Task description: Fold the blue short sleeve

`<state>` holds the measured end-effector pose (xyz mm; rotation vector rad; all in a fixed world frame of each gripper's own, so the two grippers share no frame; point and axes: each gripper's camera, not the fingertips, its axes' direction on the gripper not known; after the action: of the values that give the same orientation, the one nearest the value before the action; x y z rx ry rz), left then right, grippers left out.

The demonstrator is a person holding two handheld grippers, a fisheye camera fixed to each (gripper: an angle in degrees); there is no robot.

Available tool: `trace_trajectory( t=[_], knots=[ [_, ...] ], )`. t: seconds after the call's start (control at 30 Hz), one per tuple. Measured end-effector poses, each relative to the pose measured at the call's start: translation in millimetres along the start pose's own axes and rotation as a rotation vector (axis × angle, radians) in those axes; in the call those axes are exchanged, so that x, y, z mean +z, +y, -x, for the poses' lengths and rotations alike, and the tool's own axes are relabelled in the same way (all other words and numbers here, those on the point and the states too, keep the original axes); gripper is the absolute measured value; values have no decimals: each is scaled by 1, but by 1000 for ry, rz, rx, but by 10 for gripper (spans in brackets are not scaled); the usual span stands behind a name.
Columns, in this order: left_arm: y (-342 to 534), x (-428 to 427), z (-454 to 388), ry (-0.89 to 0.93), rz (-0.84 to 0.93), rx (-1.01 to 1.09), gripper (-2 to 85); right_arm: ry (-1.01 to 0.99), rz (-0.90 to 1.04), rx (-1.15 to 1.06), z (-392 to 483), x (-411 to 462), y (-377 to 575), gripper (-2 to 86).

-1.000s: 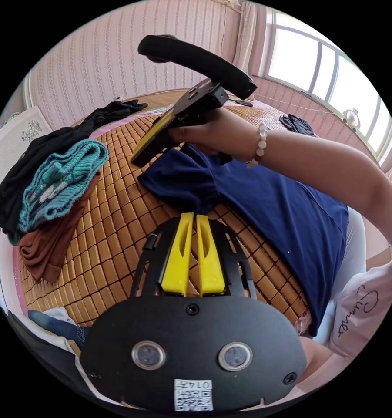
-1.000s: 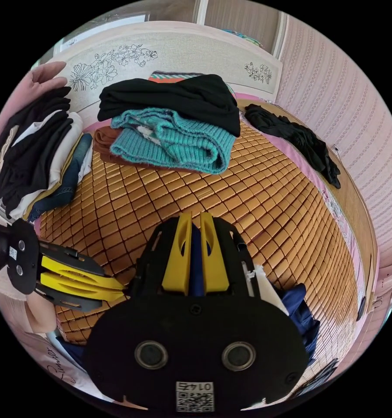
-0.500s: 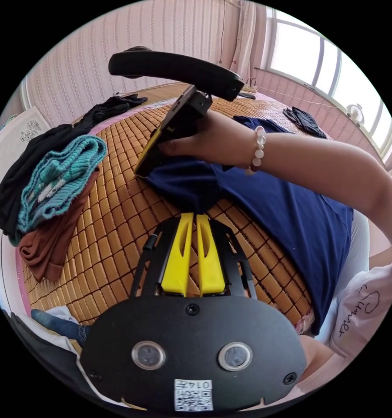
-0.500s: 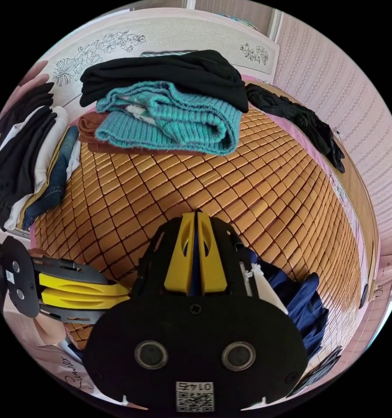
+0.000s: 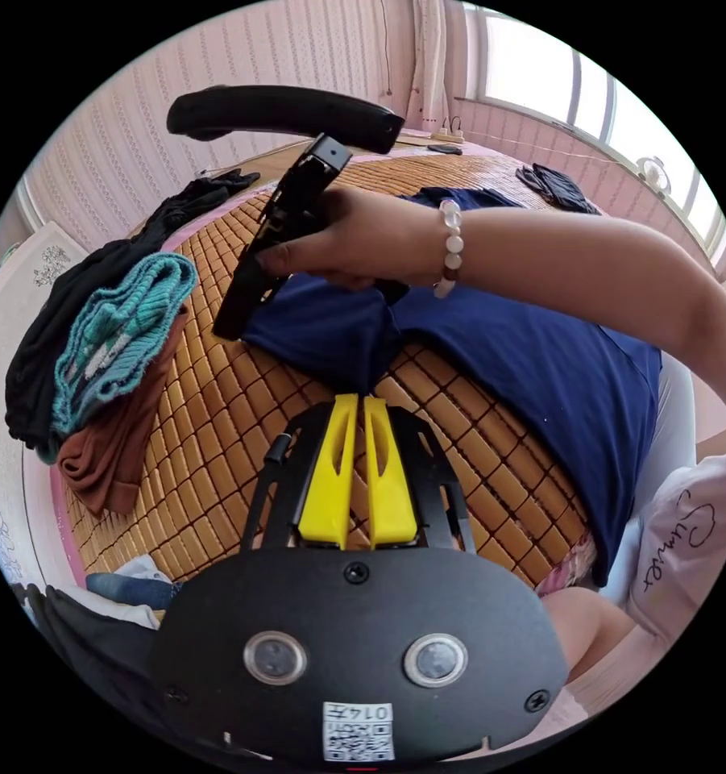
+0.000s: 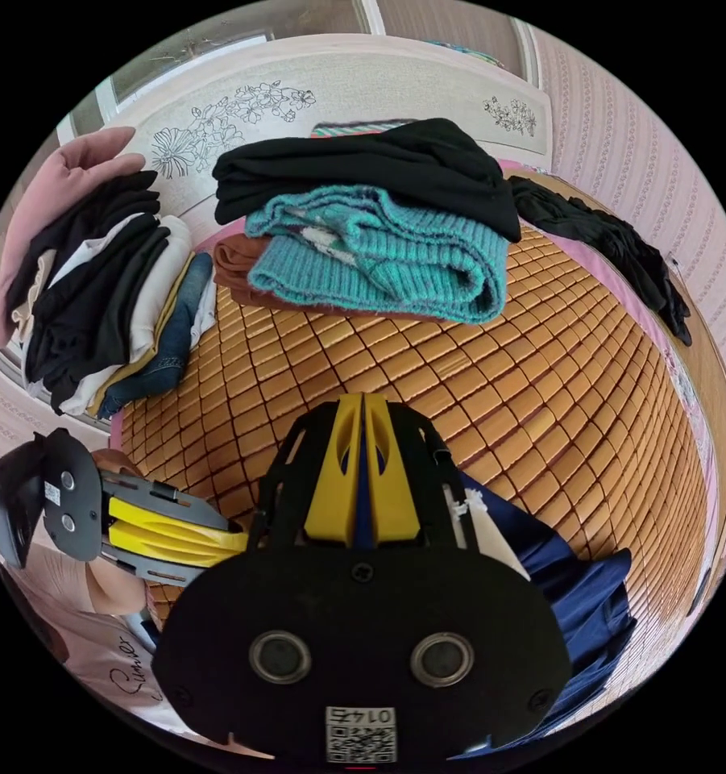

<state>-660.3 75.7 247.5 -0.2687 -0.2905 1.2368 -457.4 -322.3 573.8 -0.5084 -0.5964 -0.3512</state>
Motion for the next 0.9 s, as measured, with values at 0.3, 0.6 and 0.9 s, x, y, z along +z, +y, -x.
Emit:
trace_trajectory(
  t=[0.3,0.6,0.9],
  knots=[
    [5,-27,8,-70,-107,-108,-10,65,20,16,-7,-32,23,-7],
    [-24,4,-10,-28,9,-46,-10,109,-80,73,-15,-52,50,-8],
    [10,-57,4,-67,-322,-215,-10,264,-405,277,-79,-227,232,40]
  ],
)
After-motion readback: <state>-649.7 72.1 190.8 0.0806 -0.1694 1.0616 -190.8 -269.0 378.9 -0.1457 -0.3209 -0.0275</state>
